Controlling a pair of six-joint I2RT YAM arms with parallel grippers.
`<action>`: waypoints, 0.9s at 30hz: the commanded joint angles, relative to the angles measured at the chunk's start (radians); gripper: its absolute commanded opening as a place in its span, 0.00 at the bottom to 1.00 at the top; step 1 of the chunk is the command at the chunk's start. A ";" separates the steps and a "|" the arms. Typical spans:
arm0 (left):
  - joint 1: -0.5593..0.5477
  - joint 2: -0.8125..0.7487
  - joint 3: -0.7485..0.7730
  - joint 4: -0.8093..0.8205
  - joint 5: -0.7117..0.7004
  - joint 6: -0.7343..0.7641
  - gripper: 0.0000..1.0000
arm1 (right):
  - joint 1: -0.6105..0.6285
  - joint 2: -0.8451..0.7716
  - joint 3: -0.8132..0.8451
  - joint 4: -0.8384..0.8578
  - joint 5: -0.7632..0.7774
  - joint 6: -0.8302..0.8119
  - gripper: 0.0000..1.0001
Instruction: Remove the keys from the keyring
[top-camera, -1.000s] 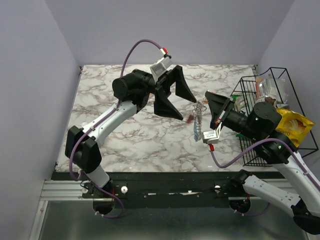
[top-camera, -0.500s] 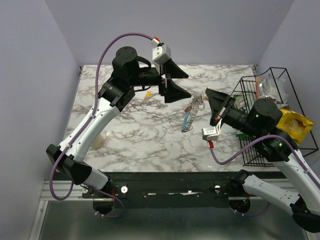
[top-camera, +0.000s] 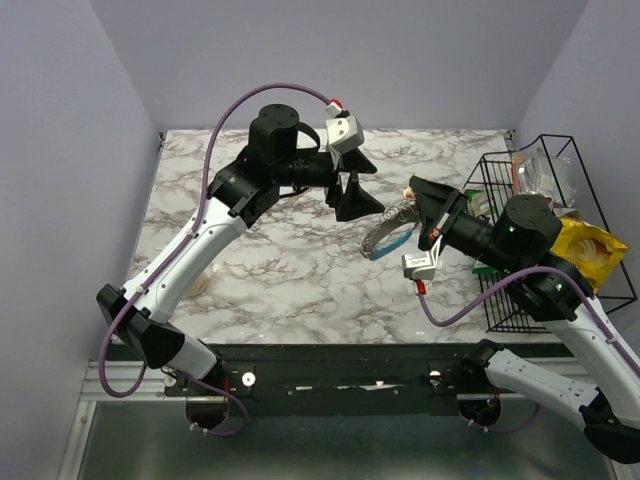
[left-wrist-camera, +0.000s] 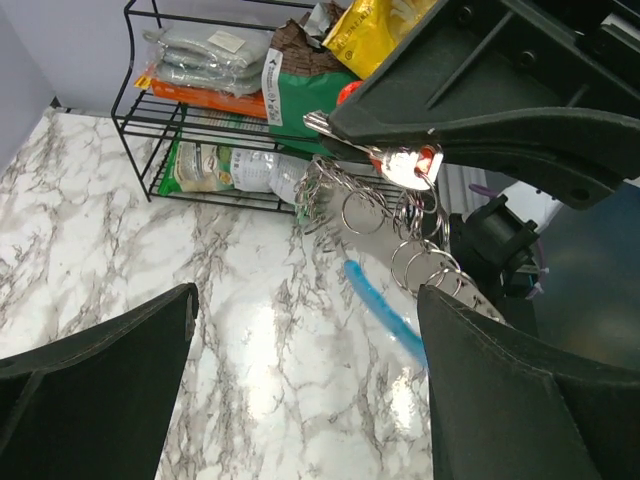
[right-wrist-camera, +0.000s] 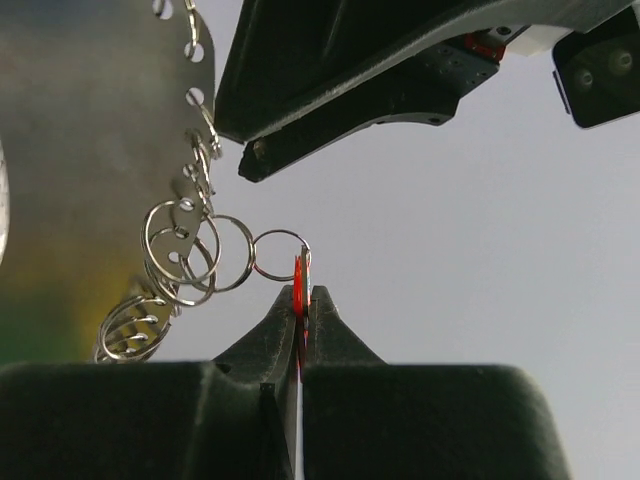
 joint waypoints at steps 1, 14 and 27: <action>0.001 0.038 0.047 0.034 0.024 -0.037 0.99 | -0.004 -0.003 0.007 0.022 -0.013 0.013 0.01; 0.001 0.074 0.086 0.101 0.165 -0.093 0.99 | -0.005 0.003 0.004 0.026 -0.013 0.016 0.01; -0.036 0.104 0.106 0.091 0.207 -0.045 0.93 | -0.004 0.003 0.007 0.036 -0.008 0.018 0.01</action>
